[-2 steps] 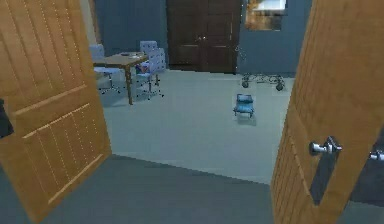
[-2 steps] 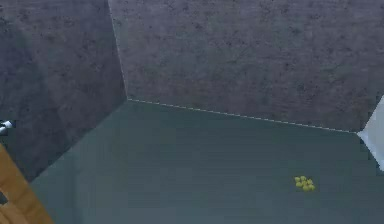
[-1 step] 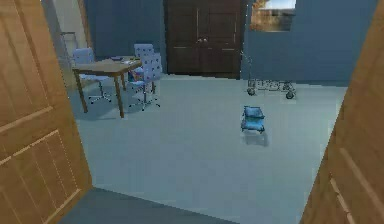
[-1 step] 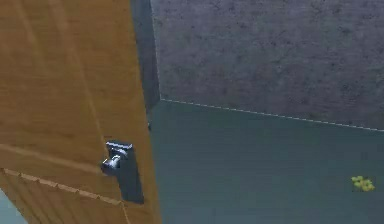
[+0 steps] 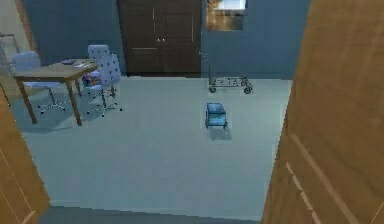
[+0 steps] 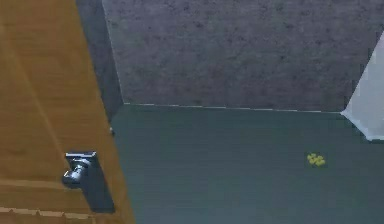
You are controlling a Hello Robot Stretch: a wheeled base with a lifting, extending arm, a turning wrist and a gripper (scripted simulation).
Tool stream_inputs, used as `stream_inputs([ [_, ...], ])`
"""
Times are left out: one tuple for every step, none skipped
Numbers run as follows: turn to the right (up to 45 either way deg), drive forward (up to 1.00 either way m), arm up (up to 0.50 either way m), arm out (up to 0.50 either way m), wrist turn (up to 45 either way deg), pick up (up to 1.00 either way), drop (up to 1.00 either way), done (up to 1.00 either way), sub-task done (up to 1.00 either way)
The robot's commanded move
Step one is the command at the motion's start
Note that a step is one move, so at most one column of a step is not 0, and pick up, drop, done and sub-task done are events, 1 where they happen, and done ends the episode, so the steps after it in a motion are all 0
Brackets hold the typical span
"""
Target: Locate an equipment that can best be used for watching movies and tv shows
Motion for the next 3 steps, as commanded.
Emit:
stream_inputs([
  [3.0, 0.00, 0.00, 0.00, 0.0, 0.00, 0.00, 0.00, 0.00],
  [-45.0, 0.00, 0.00, 0.00, 0.0, 0.00, 0.00, 0.00, 0.00],
  [-45.0, 0.00, 0.00, 0.00, 0.0, 0.00, 0.00, 0.00, 0.00],
])
